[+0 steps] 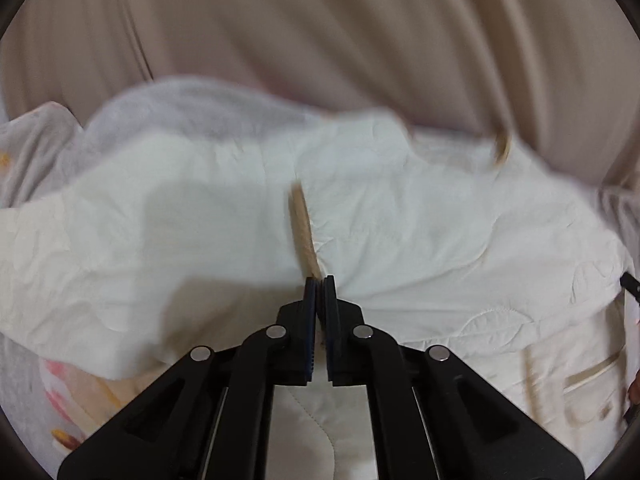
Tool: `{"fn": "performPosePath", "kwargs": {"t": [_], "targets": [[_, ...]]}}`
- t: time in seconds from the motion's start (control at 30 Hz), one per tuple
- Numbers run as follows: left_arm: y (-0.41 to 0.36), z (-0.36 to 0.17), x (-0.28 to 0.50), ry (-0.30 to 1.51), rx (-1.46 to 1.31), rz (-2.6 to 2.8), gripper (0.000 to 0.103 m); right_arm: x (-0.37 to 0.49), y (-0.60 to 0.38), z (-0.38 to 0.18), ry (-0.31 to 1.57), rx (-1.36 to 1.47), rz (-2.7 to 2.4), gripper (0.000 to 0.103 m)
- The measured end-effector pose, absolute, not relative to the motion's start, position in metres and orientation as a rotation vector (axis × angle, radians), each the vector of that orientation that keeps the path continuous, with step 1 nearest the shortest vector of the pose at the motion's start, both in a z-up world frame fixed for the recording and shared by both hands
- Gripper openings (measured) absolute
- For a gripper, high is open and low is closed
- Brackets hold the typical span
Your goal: Fold large clothes
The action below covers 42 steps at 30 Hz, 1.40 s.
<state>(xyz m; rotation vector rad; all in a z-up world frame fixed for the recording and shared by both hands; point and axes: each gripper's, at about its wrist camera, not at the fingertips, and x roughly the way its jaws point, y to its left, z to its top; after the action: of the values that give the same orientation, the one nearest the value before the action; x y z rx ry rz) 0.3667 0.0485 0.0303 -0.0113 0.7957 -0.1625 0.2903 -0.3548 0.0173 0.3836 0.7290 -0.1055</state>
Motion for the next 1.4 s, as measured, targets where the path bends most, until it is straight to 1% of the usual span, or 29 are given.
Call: {"fn": "performPosePath", "kwargs": {"t": [0.03,0.07,0.1,0.2,0.23,0.27,0.3,0.33,0.37,0.47,0.57,0.63,0.7,0.73,0.77,0.8,0.83,0.93,1.03,1.13,1.17,1.2,1.3,1.37,1.4], "targets": [[0.042,0.015,0.371,0.827,0.008,-0.153,0.003,0.299,-0.359,-0.002,0.81,0.38,-0.117,0.005],[0.038,0.013,0.368,0.813,0.028,-0.14,0.003,0.301,-0.36,-0.013,0.842,0.395,-0.103,0.005],[0.037,0.016,0.366,0.801,0.041,-0.133,0.004,0.299,-0.362,-0.014,0.839,0.402,-0.104,0.005],[0.048,0.027,0.36,0.799,0.013,-0.143,0.007,0.279,-0.352,0.011,0.806,0.347,-0.146,0.016],[0.054,0.03,0.357,0.803,0.0,-0.14,0.008,0.272,-0.349,0.019,0.793,0.324,-0.157,0.016],[0.062,0.034,0.352,0.806,-0.017,-0.137,0.015,0.264,-0.345,0.031,0.77,0.292,-0.167,0.016],[0.069,0.039,0.347,0.801,-0.035,-0.128,0.027,0.256,-0.344,0.04,0.745,0.265,-0.173,0.017],[0.077,0.045,0.342,0.783,-0.056,-0.117,0.032,0.252,-0.338,0.053,0.717,0.227,-0.171,0.017],[0.084,0.052,0.338,0.756,-0.072,-0.103,0.034,0.252,-0.33,0.065,0.697,0.192,-0.154,0.017],[0.08,0.078,0.341,0.708,-0.104,-0.115,0.034,0.266,-0.298,0.084,0.674,0.13,-0.062,0.017],[0.046,0.091,0.355,0.699,-0.073,-0.174,0.035,0.301,-0.244,0.084,0.686,0.046,0.047,0.017],[0.022,0.084,0.368,0.725,-0.039,-0.203,0.035,0.332,-0.209,0.073,0.712,0.027,0.123,0.017],[0.002,0.065,0.386,0.777,-0.011,-0.196,0.035,0.356,-0.182,0.058,0.748,0.008,0.171,0.017],[-0.003,0.056,0.393,0.794,-0.003,-0.185,0.035,0.367,-0.17,0.05,0.763,-0.012,0.18,0.016],[-0.005,0.046,0.402,0.808,0.018,-0.161,0.037,0.375,-0.168,0.042,0.775,-0.034,0.171,0.014],[-0.004,0.038,0.407,0.808,0.034,-0.139,0.037,0.38,-0.169,0.033,0.782,-0.061,0.143,0.007],[-0.001,0.033,0.41,0.804,0.051,-0.128,0.037,0.382,-0.177,0.029,0.785,-0.071,0.124,0.004],[0.016,0.031,0.411,0.784,0.051,-0.125,0.037,0.376,-0.245,0.021,0.775,0.034,0.044,0.0],[0.03,0.03,0.411,0.789,0.038,-0.147,0.034,0.362,-0.332,0.022,0.748,0.212,-0.116,0.0],[0.027,0.032,0.405,0.784,0.061,-0.115,0.033,0.346,-0.382,0.023,0.77,0.271,-0.274,0.0],[0.024,0.036,0.399,0.781,0.063,-0.096,0.032,0.336,-0.387,0.03,0.753,0.295,-0.263,0.004],[0.022,0.042,0.389,0.765,0.059,-0.108,0.032,0.325,-0.387,0.039,0.724,0.311,-0.23,0.012],[0.017,0.052,0.357,0.727,0.09,-0.135,0.033,0.292,-0.364,0.064,0.667,0.259,-0.128,0.012],[0.012,0.044,0.349,0.746,0.126,-0.12,0.033,0.287,-0.344,0.054,0.723,0.179,-0.096,0.012],[0.009,0.036,0.35,0.768,0.157,-0.096,0.033,0.293,-0.338,0.039,0.78,0.127,-0.111,0.011]]}}
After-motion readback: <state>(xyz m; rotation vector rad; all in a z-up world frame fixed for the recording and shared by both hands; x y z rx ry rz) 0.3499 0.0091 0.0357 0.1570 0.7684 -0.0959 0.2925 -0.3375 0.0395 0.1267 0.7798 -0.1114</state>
